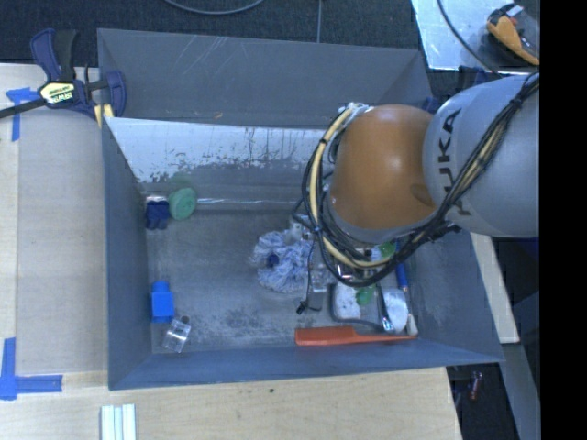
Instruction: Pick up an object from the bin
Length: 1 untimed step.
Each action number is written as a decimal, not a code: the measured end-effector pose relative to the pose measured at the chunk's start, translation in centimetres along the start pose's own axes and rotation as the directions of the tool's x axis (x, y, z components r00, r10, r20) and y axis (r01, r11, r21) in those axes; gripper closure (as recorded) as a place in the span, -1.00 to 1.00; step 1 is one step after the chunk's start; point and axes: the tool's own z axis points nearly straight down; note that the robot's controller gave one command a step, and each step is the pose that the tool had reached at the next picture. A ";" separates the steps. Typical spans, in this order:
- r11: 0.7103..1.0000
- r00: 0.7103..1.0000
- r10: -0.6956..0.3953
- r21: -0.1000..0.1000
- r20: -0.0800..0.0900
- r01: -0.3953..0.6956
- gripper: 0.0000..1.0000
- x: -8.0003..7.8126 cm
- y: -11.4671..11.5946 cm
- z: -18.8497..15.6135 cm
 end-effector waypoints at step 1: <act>1.000 1.000 0.003 -0.001 0.008 -0.003 -1.00 -0.2 0.0 -0.4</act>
Offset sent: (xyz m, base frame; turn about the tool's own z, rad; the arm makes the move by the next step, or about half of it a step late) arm 0.0875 -0.0333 -0.0891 -0.0722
